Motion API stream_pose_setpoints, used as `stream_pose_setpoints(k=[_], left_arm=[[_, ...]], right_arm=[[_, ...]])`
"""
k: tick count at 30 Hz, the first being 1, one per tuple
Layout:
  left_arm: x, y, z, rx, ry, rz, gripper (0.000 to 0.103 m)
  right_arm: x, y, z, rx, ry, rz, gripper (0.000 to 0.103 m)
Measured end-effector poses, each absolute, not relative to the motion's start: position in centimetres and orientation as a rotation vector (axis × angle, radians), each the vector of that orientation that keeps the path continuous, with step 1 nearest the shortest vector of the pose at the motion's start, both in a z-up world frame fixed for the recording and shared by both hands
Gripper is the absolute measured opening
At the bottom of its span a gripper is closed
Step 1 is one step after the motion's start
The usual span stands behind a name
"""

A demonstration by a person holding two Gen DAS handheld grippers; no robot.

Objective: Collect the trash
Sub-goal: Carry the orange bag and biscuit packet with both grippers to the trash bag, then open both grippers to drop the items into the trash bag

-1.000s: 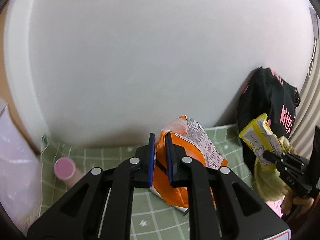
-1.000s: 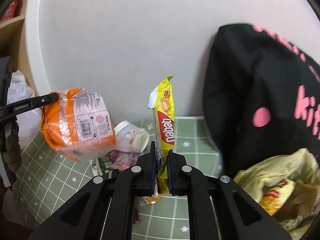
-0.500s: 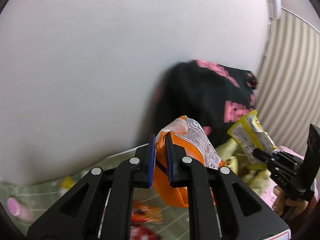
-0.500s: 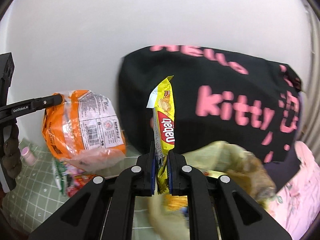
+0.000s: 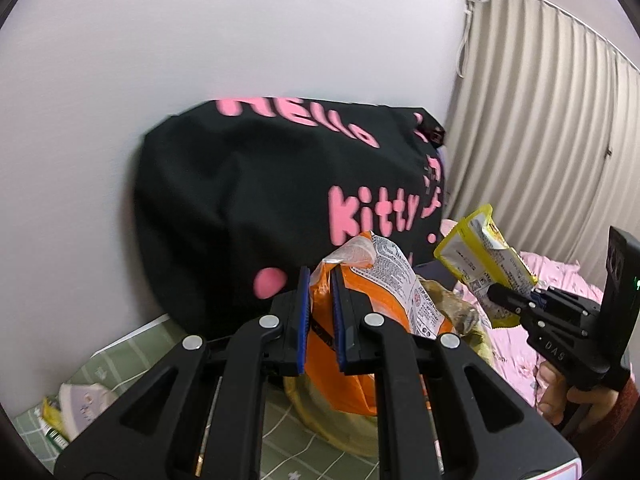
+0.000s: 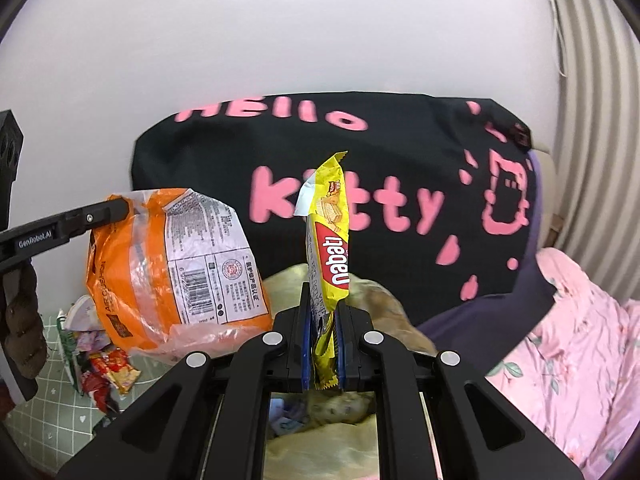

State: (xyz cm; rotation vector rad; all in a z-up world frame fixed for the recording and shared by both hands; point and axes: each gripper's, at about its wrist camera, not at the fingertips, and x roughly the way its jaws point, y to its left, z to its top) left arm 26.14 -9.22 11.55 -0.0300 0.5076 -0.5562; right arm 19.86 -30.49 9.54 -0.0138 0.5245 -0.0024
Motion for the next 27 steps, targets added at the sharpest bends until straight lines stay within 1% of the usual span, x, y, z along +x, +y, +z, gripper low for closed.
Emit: stream_pose_setpoints(k=[5, 12, 16, 22, 27], left_arm=[[27.5, -12.5, 9.7, 0.003, 0.555, -0.592, 0.010], [29.0, -17.1, 4.4, 0.133, 0.655, -0.579, 0.010], [29.4, -18.3, 2.1, 0.208, 0.700, -0.567, 0.010], [30.8, -17.2, 1.6, 0.143, 0.752, -0.560, 0.010], [30.6, -17.2, 1.4, 0.140, 0.774, -0.594, 0.010]], right_arm=[[19.9, -32.0, 8.7, 0.002, 0.556, -0.008, 0.010], [22.2, -32.2, 5.1, 0.002, 0.661, 0.018, 0.010], [23.5, -32.2, 3.3, 0.006, 0.714, 0.040, 0.010], [24.7, -31.8, 1.3, 0.005, 0.787, 0.067, 0.010], [25.1, -31.7, 0.8, 0.002, 0.810, 0.062, 0.010]])
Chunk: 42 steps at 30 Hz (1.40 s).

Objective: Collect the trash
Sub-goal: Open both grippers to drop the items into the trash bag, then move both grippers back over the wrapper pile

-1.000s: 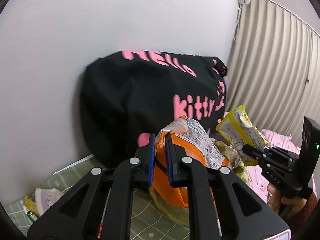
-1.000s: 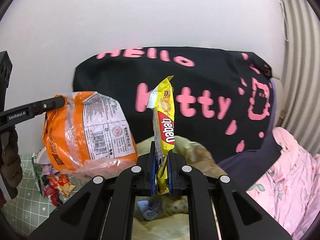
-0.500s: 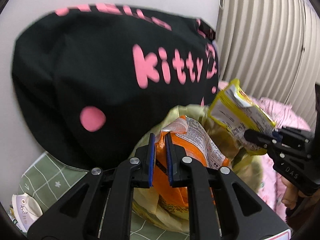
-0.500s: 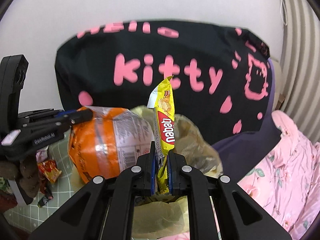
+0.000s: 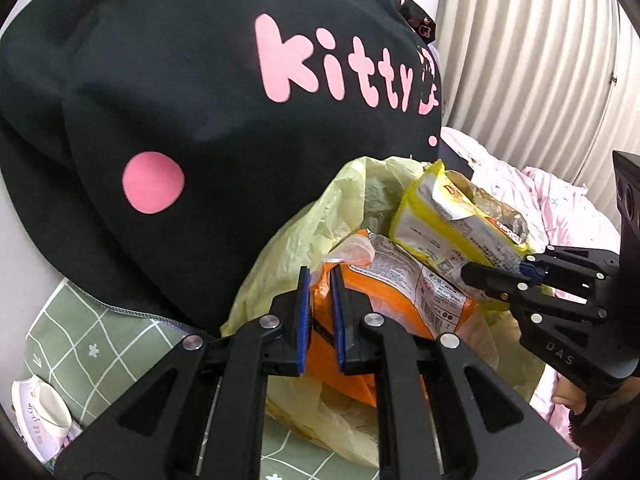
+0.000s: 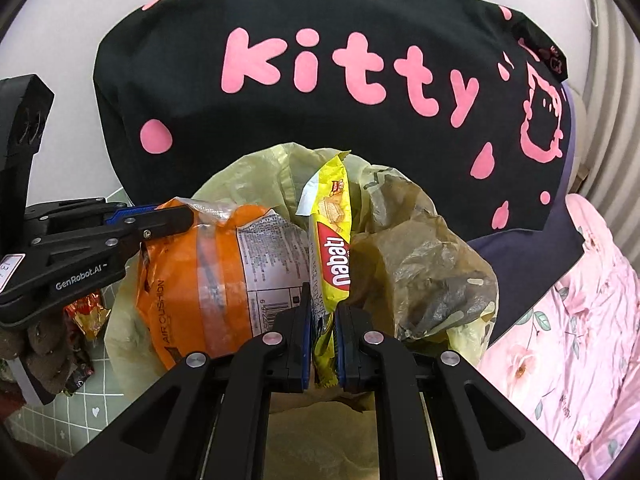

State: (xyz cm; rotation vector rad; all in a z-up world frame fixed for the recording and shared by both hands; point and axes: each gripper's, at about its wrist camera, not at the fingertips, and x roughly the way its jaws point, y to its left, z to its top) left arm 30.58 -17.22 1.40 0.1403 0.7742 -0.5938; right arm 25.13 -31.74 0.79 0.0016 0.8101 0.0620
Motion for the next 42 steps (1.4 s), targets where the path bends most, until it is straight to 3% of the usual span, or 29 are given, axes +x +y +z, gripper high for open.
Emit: stream_pose_setpoints(k=[8, 10, 15, 23, 42], left_arm=[[31.8, -16.7, 1.6, 0.043, 0.802, -0.648, 0.010], [31.9, -16.6, 1.7, 0.028, 0.808, -0.659, 0.010], [31.4, -15.8, 2.4, -0.025, 0.817, -0.683, 0.027], [29.2, -12.9, 4.8, -0.080, 0.735, -0.642, 0.046], [23.9, 3.8, 2.6, -0.157, 0.658, -0.175, 0.049]], right_arm=[[24.3, -32.0, 1.3, 0.006, 0.797, 0.029, 0.011], [24.1, -32.0, 1.4, 0.012, 0.794, 0.018, 0.016], [23.4, -32.1, 1.7, 0.029, 0.778, 0.023, 0.033], [22.8, -31.3, 2.8, 0.023, 0.740, 0.014, 0.040], [23.6, -20.6, 4.6, -0.001, 0.591, 0.254, 0.040]])
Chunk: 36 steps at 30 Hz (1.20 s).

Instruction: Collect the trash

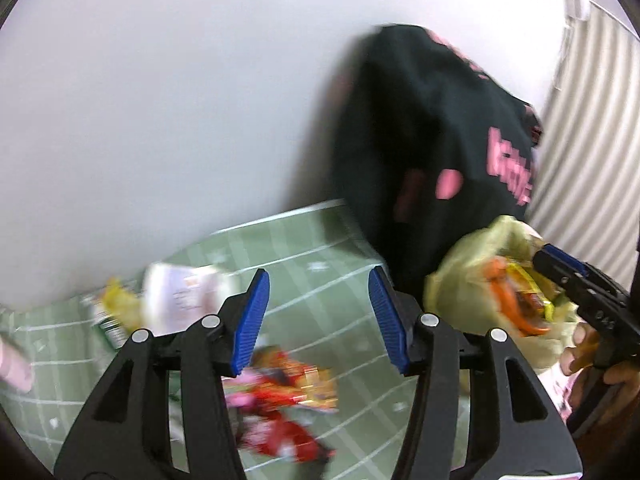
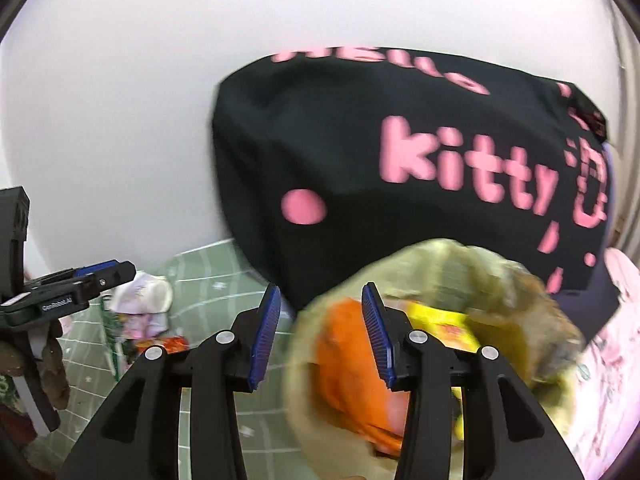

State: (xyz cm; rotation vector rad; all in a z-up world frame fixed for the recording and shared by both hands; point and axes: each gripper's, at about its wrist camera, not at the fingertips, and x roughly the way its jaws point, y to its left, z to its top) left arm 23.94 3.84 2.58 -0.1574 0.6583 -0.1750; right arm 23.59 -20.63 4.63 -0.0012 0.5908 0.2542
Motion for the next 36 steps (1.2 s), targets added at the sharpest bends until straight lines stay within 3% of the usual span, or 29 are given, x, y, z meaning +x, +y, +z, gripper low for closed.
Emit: stream_pose_setpoints(k=[5, 8, 20, 33, 35, 36], left_arm=[[22.4, 9.7, 1.0, -0.212, 0.665, 0.021, 0.049], [21.3, 13.4, -0.9, -0.247, 0.704, 0.145, 0.049], [19.0, 18.4, -6.5, -0.292, 0.851, 0.279, 0.049], [16.0, 21.5, -4.3, -0.337, 0.803, 0.292, 0.049], [15.5, 21.9, -3.9, -0.342, 0.793, 0.299, 0.049], [15.2, 22.1, -3.8, -0.349, 0.789, 0.302, 0.049]], right_arm=[[25.3, -15.8, 3.6, -0.023, 0.631, 0.376, 0.042], [26.1, -13.1, 2.5, -0.041, 0.667, 0.442, 0.048], [27.6, -5.8, -1.3, -0.157, 0.767, 0.561, 0.048], [31.2, 1.3, -7.5, -0.161, 0.962, 0.801, 0.048], [30.9, 2.0, -8.0, -0.174, 0.985, 0.841, 0.045], [30.7, 2.4, -8.2, -0.190, 0.991, 0.844, 0.034]])
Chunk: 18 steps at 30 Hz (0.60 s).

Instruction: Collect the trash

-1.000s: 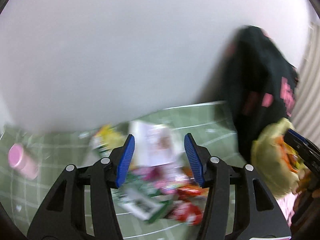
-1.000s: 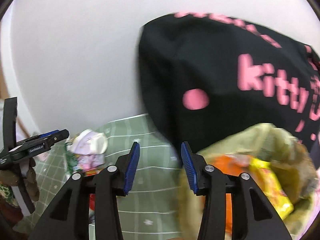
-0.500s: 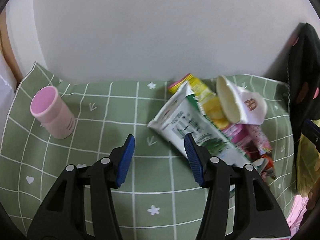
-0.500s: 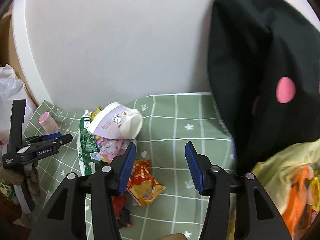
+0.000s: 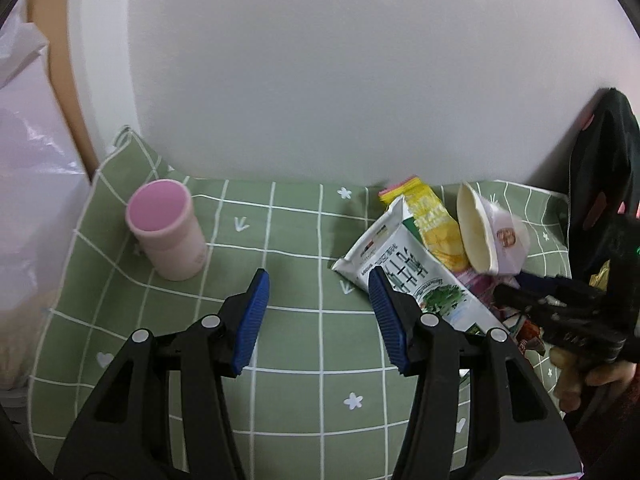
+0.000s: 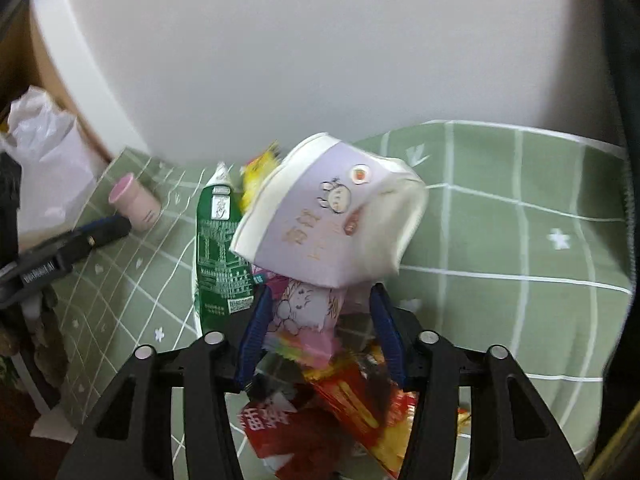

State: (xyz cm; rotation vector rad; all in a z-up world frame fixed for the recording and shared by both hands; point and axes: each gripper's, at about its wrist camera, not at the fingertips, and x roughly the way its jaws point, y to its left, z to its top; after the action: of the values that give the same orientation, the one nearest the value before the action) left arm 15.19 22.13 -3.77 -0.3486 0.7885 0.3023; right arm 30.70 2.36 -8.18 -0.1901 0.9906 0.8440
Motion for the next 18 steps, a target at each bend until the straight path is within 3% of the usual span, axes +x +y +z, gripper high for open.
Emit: stream_pose_setpoints(k=[1, 7, 18], left_arm=[[15.0, 22.3, -3.8, -0.355, 0.786, 0.304, 0.049], [14.3, 23.4, -4.0, -0.402, 0.778, 0.311, 0.049], [14.0, 23.8, -4.6, -0.478, 0.766, 0.256, 0.050]], right_arm=[[30.4, 2.6, -8.3, -0.208, 0.996, 0.851, 0.028], [28.8, 2.4, -7.5, -0.269, 0.954, 0.836, 0.019], [27.4, -1.8, -5.1, -0.207, 0.899, 0.714, 0.019]])
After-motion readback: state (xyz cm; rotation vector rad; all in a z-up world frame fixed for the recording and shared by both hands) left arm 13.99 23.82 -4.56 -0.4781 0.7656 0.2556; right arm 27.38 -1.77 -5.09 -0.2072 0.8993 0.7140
